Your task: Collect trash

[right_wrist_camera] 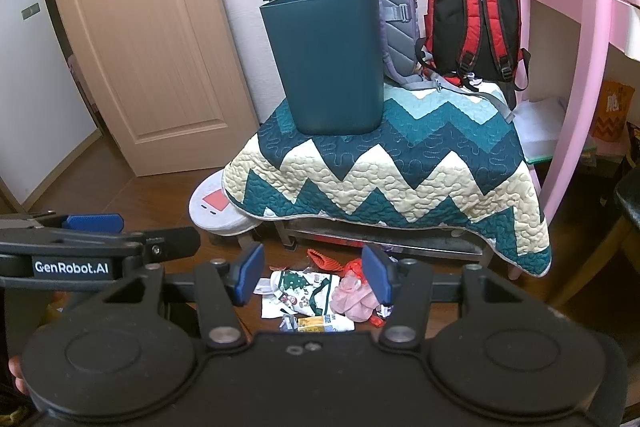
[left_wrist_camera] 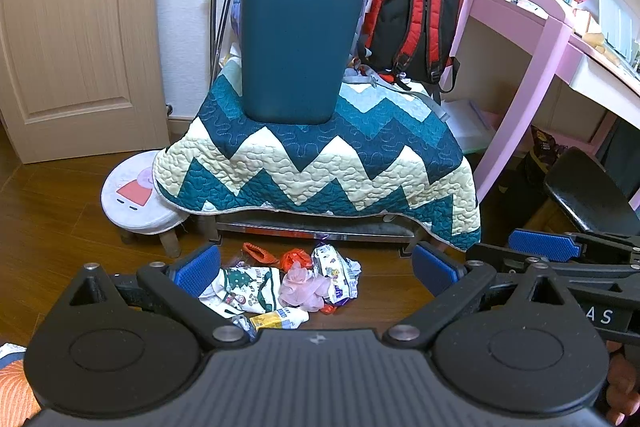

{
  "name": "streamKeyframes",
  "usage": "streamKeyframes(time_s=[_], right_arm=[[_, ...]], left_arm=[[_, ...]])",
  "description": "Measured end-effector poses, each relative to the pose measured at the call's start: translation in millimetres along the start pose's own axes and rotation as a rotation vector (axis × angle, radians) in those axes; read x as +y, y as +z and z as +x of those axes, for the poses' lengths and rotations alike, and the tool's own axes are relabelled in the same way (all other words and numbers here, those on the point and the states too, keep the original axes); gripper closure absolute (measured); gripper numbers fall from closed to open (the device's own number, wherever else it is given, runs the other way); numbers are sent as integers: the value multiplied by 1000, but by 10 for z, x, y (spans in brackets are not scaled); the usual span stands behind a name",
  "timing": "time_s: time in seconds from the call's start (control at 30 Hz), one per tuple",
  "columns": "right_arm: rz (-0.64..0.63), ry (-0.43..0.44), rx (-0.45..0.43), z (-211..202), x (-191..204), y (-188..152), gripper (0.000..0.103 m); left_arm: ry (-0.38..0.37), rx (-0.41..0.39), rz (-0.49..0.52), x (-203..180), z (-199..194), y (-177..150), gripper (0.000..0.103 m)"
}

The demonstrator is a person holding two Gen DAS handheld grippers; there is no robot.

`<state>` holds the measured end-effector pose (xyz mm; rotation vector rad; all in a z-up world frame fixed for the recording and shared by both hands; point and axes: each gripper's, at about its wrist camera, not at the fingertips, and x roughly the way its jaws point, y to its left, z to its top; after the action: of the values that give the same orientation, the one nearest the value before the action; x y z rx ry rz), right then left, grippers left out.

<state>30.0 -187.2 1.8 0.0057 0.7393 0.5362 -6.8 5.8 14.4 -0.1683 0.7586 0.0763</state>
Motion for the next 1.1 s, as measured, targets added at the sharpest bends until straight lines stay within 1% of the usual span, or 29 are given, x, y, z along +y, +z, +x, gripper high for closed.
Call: streamKeyframes(time_s=[0.83, 1.1], right_arm=[[-4, -1, -4, -9, 10, 22, 49], [-7, -4, -15, -31, 26, 38, 49]], left_arm=[[-10, -21, -2, 6, -33, 38, 0], [-11, -35, -7, 35, -60, -29, 0]])
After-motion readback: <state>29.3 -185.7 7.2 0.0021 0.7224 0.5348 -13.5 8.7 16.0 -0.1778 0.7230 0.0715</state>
